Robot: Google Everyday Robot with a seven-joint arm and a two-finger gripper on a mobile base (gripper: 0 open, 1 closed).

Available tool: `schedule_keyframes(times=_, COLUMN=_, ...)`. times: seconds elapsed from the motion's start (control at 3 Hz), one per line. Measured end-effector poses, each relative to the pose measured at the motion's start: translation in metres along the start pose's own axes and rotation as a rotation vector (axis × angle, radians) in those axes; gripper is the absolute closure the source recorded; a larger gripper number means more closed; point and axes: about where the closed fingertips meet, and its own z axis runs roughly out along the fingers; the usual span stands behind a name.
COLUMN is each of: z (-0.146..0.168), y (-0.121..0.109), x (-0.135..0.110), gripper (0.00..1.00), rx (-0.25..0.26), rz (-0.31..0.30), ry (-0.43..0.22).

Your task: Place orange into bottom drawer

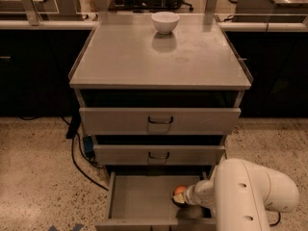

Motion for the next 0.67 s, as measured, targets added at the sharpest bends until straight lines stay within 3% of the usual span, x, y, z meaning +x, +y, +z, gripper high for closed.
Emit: schedule_keyframes(times=0.67, z=0.021, y=0.002, x=0.012, gripper=1.0, rx=-0.086, rz=0.068, ry=0.009)
